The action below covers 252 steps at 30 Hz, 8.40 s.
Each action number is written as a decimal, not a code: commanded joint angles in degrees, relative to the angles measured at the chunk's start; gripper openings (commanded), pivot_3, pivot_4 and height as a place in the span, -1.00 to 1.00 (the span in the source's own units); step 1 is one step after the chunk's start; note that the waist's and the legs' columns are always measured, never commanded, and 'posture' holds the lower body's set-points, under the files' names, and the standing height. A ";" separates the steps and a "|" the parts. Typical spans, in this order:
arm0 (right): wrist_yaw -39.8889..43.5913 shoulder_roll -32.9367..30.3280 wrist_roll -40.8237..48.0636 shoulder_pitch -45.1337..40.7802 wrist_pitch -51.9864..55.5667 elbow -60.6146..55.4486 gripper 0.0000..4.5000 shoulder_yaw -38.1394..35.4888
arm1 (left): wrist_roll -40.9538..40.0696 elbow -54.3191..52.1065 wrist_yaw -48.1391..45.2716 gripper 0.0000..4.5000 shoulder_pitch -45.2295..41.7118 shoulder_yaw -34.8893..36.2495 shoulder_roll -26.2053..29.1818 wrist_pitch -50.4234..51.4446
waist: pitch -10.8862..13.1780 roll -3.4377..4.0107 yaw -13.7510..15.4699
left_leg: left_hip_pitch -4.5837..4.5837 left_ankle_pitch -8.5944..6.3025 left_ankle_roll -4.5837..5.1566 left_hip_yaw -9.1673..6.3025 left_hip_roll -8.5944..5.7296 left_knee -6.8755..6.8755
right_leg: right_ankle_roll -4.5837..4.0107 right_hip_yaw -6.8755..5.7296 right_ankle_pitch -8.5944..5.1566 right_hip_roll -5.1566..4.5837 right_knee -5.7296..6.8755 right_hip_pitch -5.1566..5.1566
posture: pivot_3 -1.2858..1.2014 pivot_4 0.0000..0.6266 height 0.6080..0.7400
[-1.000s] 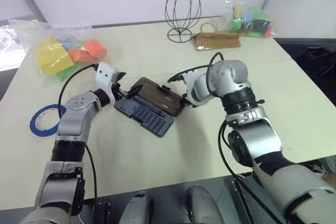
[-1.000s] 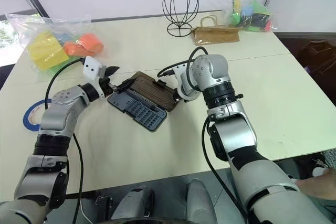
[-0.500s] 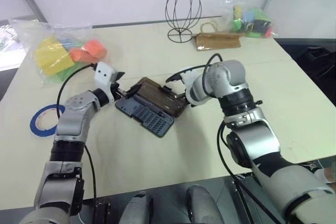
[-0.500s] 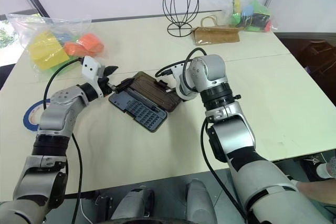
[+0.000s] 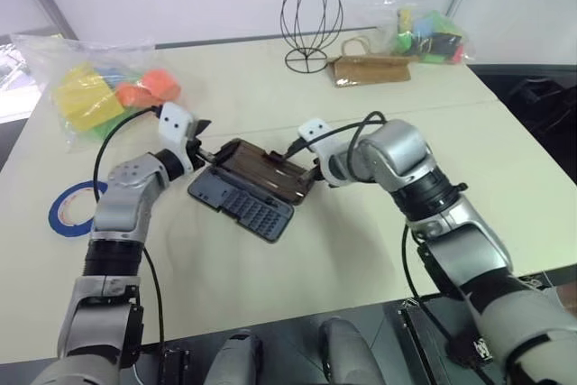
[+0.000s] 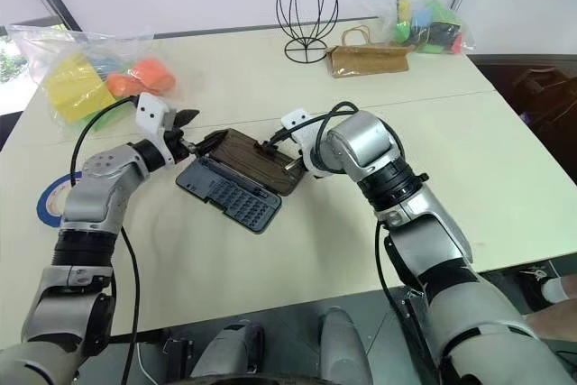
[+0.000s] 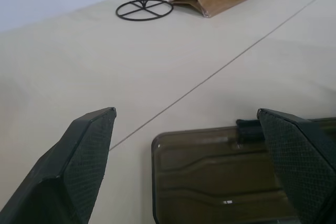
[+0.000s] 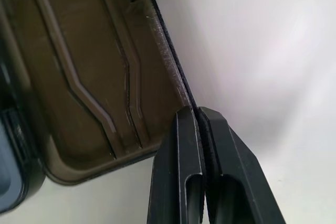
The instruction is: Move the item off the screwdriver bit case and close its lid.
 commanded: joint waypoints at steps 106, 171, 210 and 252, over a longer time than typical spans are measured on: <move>60.94 -12.13 -39.45 10.25 -48.04 -8.18 0.97 -10.38 | -14.98 -16.93 -7.87 1.00 2.77 3.14 3.24 16.65 | 0.00 -0.03 1.71 | -0.05 0.08 -0.14 -0.04 -0.05 0.10 | 0.33 -0.08 0.18 -0.03 -0.77 0.30 | 0.03 -0.52 1.00; 42.73 -8.04 -24.85 9.50 -35.17 3.17 0.99 -4.69 | -6.39 -20.99 -29.54 -0.98 19.58 -17.81 13.95 8.23 | 0.01 0.01 1.82 | 0.02 0.05 -0.09 0.12 -0.05 0.06 | 0.32 -0.02 0.18 -0.02 -0.79 0.38 | 0.03 -0.52 1.00; 47.50 -9.53 -29.72 15.53 -39.35 1.14 -0.63 0.18 | -6.18 -19.34 -26.04 -1.00 16.70 -16.43 12.41 7.54 | -0.05 -0.02 2.11 | 0.37 0.03 -0.05 0.09 -0.04 0.03 | 0.32 -0.04 0.17 0.01 -0.81 0.76 | 0.03 -0.52 1.00; 51.75 -8.29 -35.91 14.27 -47.80 7.89 -0.99 0.80 | -5.87 -19.94 -23.91 -1.00 16.94 -15.47 11.07 6.99 | -0.16 -0.13 1.97 | 0.94 -0.03 0.05 0.09 0.02 -0.15 | 0.32 0.02 0.17 0.04 -0.83 1.14 | 0.03 -0.52 1.00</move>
